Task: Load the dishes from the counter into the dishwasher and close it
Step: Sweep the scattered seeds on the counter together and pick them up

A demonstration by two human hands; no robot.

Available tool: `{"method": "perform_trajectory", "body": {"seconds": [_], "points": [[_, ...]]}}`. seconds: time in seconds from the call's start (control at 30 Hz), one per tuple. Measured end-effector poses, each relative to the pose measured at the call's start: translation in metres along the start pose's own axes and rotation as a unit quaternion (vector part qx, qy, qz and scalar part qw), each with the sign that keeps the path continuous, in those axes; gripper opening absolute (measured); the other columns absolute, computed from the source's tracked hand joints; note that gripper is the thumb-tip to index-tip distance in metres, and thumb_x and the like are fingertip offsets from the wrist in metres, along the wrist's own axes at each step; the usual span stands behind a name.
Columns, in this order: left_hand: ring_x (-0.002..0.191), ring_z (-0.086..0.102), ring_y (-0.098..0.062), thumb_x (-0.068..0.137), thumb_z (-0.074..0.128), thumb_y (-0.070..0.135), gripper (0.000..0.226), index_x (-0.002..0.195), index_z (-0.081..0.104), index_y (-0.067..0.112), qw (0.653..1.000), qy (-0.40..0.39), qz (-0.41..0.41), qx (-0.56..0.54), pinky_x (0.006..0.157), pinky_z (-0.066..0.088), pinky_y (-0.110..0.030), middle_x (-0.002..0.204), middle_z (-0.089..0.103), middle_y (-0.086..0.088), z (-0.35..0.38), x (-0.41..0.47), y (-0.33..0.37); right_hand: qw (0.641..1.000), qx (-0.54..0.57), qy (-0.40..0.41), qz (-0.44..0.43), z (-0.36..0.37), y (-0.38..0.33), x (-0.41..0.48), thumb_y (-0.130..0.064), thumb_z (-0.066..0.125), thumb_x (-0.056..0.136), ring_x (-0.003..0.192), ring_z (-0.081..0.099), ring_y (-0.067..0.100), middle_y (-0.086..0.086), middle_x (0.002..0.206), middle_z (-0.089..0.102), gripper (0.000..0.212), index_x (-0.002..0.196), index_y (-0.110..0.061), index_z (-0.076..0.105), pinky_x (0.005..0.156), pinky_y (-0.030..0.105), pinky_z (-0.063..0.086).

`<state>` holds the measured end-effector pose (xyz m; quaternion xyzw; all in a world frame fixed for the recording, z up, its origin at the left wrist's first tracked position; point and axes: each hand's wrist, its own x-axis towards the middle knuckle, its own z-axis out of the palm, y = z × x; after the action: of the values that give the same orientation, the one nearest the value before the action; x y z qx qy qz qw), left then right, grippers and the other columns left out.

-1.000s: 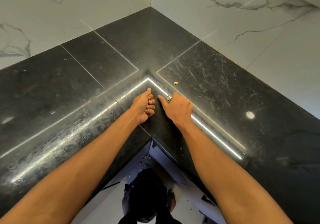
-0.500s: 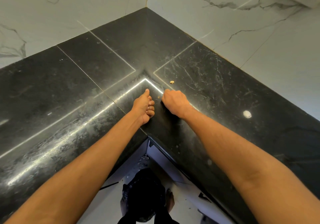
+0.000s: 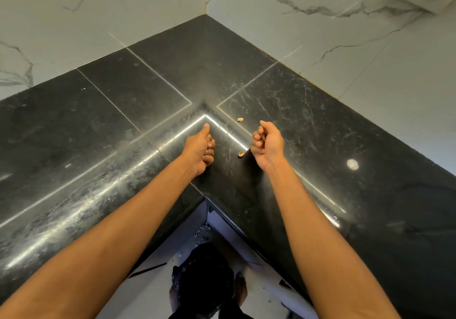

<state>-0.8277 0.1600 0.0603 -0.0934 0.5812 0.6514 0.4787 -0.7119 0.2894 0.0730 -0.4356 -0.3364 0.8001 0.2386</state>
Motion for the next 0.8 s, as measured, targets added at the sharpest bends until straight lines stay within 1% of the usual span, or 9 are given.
{"method": "perform_trajectory", "body": {"seconds": [0.07, 0.1, 0.17, 0.2, 0.27, 0.4, 0.53, 0.63, 0.8], "points": [[0.038, 0.021, -0.005, 0.097, 0.051, 0.053, 0.045, 0.066, 0.041, 0.022, 0.997, 0.028, 0.039, 0.061, 0.032, 0.014, -0.015, 0.050, 0.036, 0.008, -0.001, 0.002, 0.008, 0.964, -0.242, 0.061, -0.088, -0.004, -0.006, 0.001, -0.041, 0.058, 0.096, 0.042, 0.028, 0.012, -0.001, 0.054, 0.035, 0.050, 0.056, -0.020, 0.037, 0.039, 0.024, 0.023], [0.039, 0.022, -0.006, 0.097, 0.050, 0.053, 0.044, 0.067, 0.042, 0.021, 0.993, 0.040, 0.054, 0.097, 0.034, 0.014, -0.015, 0.051, 0.038, 0.007, -0.003, 0.005, 0.010, 0.896, -0.417, 0.072, -0.137, -0.006, -0.005, -0.001, -0.052, 0.056, 0.095, 0.045, 0.033, 0.015, 0.000, 0.053, 0.036, 0.056, 0.055, -0.019, 0.036, 0.045, 0.028, 0.027], [0.040, 0.027, -0.010, 0.097, 0.046, 0.050, 0.043, 0.068, 0.046, 0.019, 0.972, 0.065, 0.090, 0.205, 0.037, 0.019, -0.018, 0.054, 0.041, 0.002, -0.007, 0.008, 0.015, 0.691, -0.693, 0.072, -0.193, -0.013, 0.006, -0.007, -0.071, 0.044, 0.092, 0.059, 0.052, 0.025, 0.005, 0.060, 0.055, 0.065, 0.058, -0.016, 0.047, 0.059, 0.034, 0.036], [0.043, 0.034, -0.015, 0.098, 0.044, 0.049, 0.045, 0.068, 0.050, 0.016, 0.942, 0.086, 0.123, 0.299, 0.041, 0.025, -0.021, 0.056, 0.045, -0.001, -0.009, 0.010, 0.017, 0.610, -0.758, 0.065, -0.219, -0.016, 0.016, -0.010, -0.075, 0.039, 0.091, 0.070, 0.059, 0.031, 0.009, 0.070, 0.064, 0.067, 0.065, -0.015, 0.054, 0.063, 0.035, 0.037], [0.061, 0.051, -0.027, 0.101, 0.039, 0.046, 0.053, 0.071, 0.057, 0.007, 0.825, 0.124, 0.205, 0.511, 0.058, 0.037, -0.031, 0.066, 0.056, -0.009, -0.013, 0.017, 0.017, 0.539, -0.797, 0.037, -0.272, -0.015, 0.037, -0.017, -0.068, 0.035, 0.097, 0.083, 0.065, 0.033, 0.009, 0.085, 0.070, 0.062, 0.079, -0.015, 0.063, 0.065, 0.036, 0.038], [0.093, 0.061, -0.040, 0.104, 0.031, 0.046, 0.059, 0.084, 0.065, 0.003, 0.651, 0.115, 0.274, 0.698, 0.078, 0.043, -0.040, 0.095, 0.068, -0.020, -0.011, 0.024, 0.016, 0.479, -0.819, 0.000, -0.317, -0.011, 0.046, -0.013, -0.031, 0.031, 0.106, 0.091, 0.068, 0.035, 0.010, 0.097, 0.071, 0.042, 0.096, -0.013, 0.067, 0.072, 0.040, 0.049], [0.097, 0.063, -0.041, 0.105, 0.032, 0.046, 0.056, 0.094, 0.067, 0.004, 0.531, 0.095, 0.303, 0.785, 0.072, 0.043, -0.039, 0.103, 0.068, -0.022, 0.004, 0.024, 0.007, 0.511, -0.803, -0.034, -0.303, -0.014, 0.043, -0.004, -0.035, 0.034, 0.103, 0.077, 0.065, 0.033, 0.009, 0.080, 0.067, 0.041, 0.075, -0.015, 0.055, 0.067, 0.040, 0.051], [0.094, 0.066, -0.037, 0.106, 0.030, 0.043, 0.053, 0.097, 0.068, 0.007, 0.455, 0.092, 0.320, 0.826, 0.069, 0.045, -0.038, 0.101, 0.070, -0.017, 0.003, 0.023, 0.004, 0.544, -0.785, 0.000, -0.296, -0.009, 0.045, -0.004, -0.061, 0.034, 0.098, 0.069, 0.060, 0.026, 0.005, 0.072, 0.064, 0.055, 0.069, -0.018, 0.051, 0.064, 0.037, 0.048], [0.097, 0.067, -0.033, 0.107, 0.029, 0.031, 0.045, 0.104, 0.069, 0.011, 0.388, 0.083, 0.320, 0.860, 0.073, 0.047, -0.037, 0.105, 0.071, -0.013, 0.006, 0.019, 0.005, 0.555, -0.781, 0.035, -0.283, 0.000, 0.035, 0.004, -0.056, 0.037, 0.102, 0.067, 0.045, 0.022, 0.002, 0.069, 0.048, 0.055, 0.069, -0.013, 0.048, 0.062, 0.033, 0.037]]}}
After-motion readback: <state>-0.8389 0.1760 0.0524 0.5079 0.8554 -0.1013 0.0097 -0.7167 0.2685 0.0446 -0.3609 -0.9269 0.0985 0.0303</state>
